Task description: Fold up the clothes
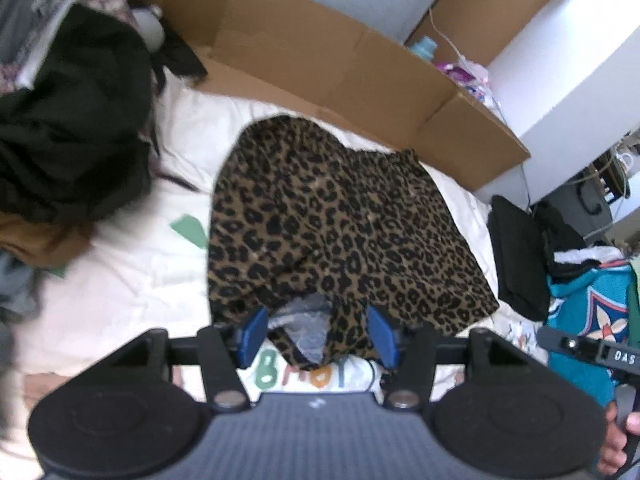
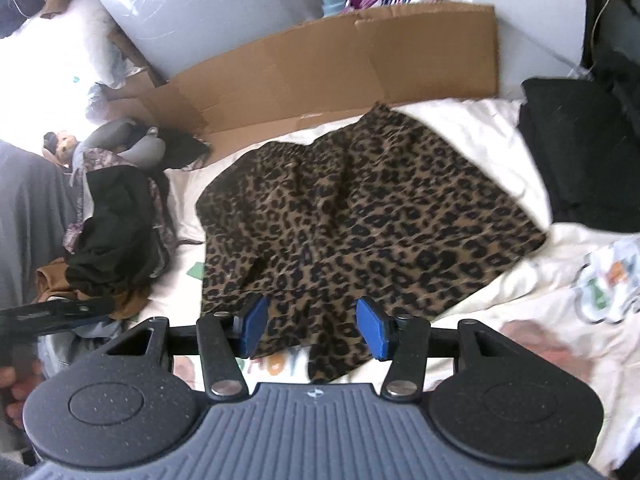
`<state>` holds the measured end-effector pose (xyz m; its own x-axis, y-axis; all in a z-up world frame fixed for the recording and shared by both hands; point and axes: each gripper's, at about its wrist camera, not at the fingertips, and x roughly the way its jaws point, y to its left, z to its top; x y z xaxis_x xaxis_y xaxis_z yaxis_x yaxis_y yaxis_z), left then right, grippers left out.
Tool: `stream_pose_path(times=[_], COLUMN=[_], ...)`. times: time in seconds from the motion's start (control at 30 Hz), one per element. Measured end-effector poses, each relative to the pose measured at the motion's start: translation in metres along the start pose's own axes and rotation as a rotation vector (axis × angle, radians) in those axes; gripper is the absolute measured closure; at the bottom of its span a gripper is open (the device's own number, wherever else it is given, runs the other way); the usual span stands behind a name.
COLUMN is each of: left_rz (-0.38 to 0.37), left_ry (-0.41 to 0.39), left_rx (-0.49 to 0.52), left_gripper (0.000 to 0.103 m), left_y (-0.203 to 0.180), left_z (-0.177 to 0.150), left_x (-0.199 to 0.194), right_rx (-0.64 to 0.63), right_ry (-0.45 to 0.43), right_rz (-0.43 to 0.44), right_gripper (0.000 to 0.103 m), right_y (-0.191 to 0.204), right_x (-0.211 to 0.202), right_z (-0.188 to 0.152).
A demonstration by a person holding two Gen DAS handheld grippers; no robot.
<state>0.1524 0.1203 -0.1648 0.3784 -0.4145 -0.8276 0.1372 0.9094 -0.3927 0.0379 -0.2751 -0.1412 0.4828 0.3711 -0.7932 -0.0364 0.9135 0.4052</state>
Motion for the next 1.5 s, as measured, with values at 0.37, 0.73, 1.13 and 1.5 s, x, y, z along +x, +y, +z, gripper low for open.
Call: stream_pose_path(times=[0.37, 0.73, 1.13, 1.5], left_rz=[-0.087, -0.228, -0.285, -0.293], left_ry=[0.086, 0.095, 0.041, 0.055], left_rx=[0.037, 0.040, -0.031, -0.039], left_gripper=[0.047, 0.075, 0.101, 0.101], left_y=[0.005, 0.009, 0.015, 0.015], left_z=[-0.021, -0.048, -0.081, -0.109], left_x=[0.084, 0.152, 0.150, 0.162], right_rx=[0.029, 0.123, 0.210, 0.316], right_ry=[0.144, 0.209, 0.266, 0.364], right_rz=[0.016, 0.089, 0.203, 0.231], right_gripper=[0.048, 0.053, 0.053, 0.054], right_y=[-0.011, -0.024, -0.021, -0.032], right_x=[0.082, 0.127, 0.161, 0.207], right_z=[-0.036, -0.046, -0.057, -0.084])
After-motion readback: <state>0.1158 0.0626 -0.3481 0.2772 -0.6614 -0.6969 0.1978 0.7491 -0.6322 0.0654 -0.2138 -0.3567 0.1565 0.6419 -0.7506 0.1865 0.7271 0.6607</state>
